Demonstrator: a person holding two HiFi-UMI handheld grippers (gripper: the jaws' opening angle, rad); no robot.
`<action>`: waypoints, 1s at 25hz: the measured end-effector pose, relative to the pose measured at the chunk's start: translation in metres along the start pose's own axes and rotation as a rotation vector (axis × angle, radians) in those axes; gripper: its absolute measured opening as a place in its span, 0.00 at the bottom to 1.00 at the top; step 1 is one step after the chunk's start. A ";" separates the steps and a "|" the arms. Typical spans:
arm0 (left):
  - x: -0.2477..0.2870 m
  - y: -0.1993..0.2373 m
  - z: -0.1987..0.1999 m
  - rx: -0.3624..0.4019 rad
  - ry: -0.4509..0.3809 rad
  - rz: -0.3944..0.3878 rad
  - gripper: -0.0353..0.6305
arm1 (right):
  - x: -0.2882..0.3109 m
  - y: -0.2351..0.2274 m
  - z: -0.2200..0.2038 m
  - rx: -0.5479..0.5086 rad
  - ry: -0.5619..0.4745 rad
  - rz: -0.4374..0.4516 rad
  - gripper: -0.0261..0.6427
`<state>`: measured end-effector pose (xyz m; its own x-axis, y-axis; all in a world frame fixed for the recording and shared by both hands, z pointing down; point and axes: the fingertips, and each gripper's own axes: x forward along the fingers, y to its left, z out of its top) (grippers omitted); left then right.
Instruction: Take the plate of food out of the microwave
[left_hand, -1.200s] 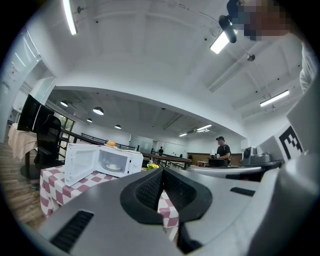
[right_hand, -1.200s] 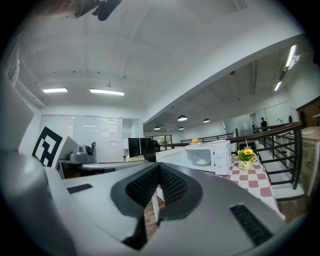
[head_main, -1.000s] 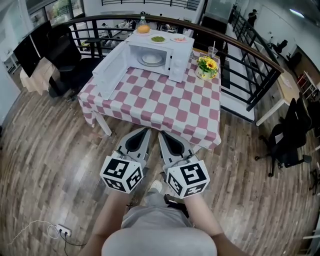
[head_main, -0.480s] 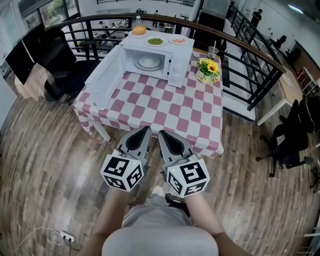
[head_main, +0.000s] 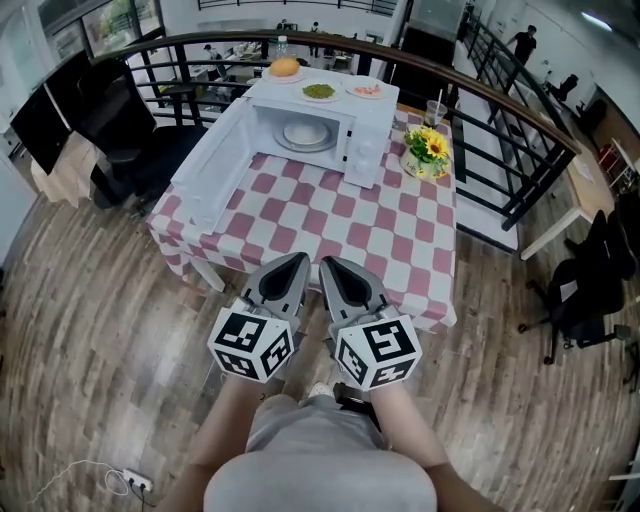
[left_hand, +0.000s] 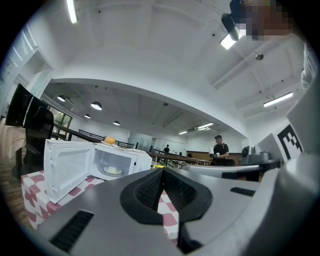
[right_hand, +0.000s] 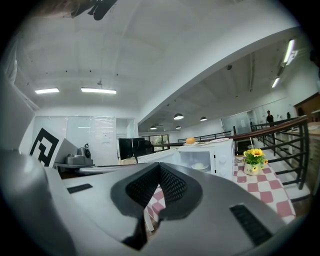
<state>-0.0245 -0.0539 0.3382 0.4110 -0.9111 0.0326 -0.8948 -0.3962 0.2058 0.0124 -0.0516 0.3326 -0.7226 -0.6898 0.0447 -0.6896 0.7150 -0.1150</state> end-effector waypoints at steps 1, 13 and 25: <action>0.002 0.001 0.000 0.002 0.003 -0.002 0.05 | 0.002 -0.001 0.000 0.006 0.000 -0.002 0.07; 0.034 0.037 0.001 -0.030 0.012 -0.005 0.05 | 0.038 -0.022 -0.007 0.021 0.036 -0.032 0.07; 0.101 0.096 0.009 -0.057 0.024 -0.041 0.05 | 0.104 -0.063 0.000 0.006 0.046 -0.099 0.07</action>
<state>-0.0701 -0.1852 0.3524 0.4521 -0.8908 0.0464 -0.8658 -0.4257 0.2630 -0.0195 -0.1685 0.3442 -0.6523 -0.7511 0.1014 -0.7577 0.6427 -0.1135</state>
